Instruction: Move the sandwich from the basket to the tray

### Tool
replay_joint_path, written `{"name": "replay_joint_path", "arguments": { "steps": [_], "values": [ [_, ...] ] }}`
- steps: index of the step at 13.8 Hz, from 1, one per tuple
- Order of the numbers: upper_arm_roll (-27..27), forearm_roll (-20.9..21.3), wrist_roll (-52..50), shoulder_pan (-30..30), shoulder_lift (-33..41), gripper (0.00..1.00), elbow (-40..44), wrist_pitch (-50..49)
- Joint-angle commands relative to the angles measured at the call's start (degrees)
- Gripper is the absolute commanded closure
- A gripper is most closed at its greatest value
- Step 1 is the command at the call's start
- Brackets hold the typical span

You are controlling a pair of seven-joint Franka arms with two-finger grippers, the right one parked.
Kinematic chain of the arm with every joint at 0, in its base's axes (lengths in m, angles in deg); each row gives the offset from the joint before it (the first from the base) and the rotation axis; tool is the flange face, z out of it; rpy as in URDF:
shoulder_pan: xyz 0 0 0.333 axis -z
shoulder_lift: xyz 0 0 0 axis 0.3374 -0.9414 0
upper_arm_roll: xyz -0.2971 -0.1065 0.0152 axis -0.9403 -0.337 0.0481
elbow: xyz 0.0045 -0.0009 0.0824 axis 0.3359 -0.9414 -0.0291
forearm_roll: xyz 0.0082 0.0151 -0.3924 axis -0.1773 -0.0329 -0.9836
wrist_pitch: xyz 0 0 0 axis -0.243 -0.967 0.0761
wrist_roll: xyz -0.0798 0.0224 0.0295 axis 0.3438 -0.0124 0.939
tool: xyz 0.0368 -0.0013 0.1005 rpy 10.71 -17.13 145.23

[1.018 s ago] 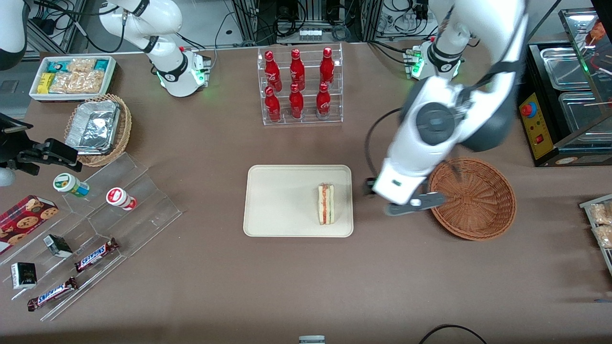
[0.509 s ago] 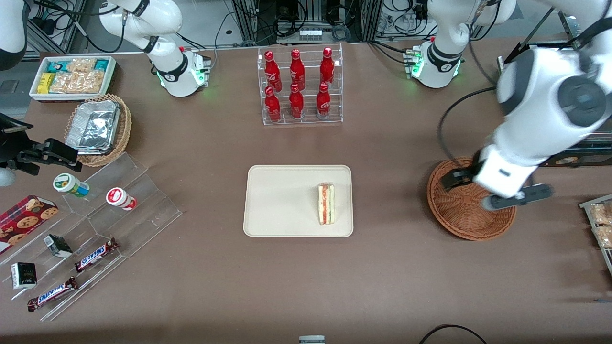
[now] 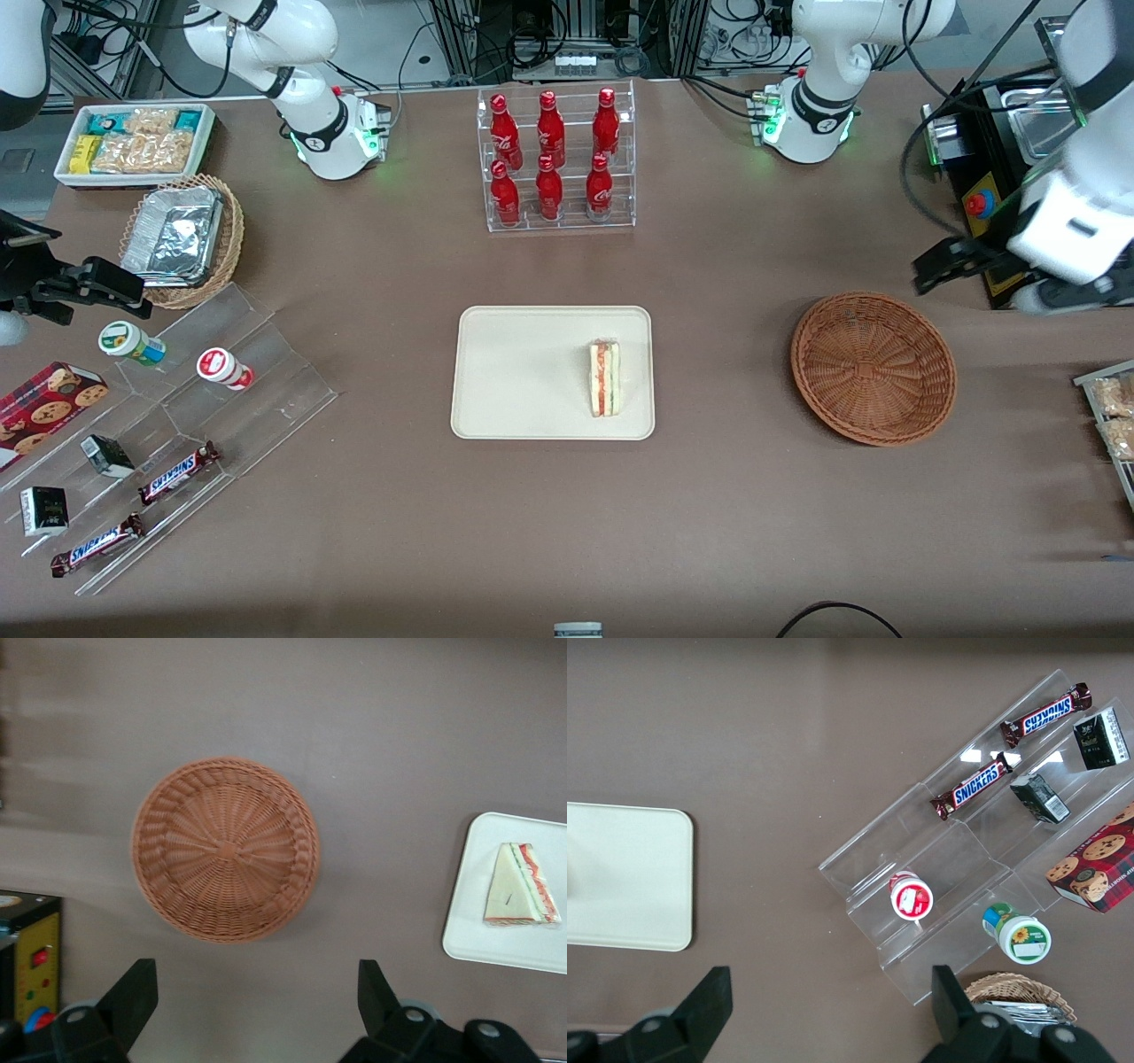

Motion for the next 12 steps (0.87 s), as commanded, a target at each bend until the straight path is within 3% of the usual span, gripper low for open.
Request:
{"name": "replay_joint_path", "arguments": {
  "steps": [1, 8, 12],
  "values": [
    [-0.37, 0.17, 2.1, -2.53, 2.37, 0.0, -0.4, -2.3],
    [-0.55, 0.26, 2.19, -2.09, 2.2, 0.0, -1.72, -4.42],
    [-0.9, 2.81, 2.71, -1.83, 2.02, 0.0, -1.8, -4.59]
  ]
}}
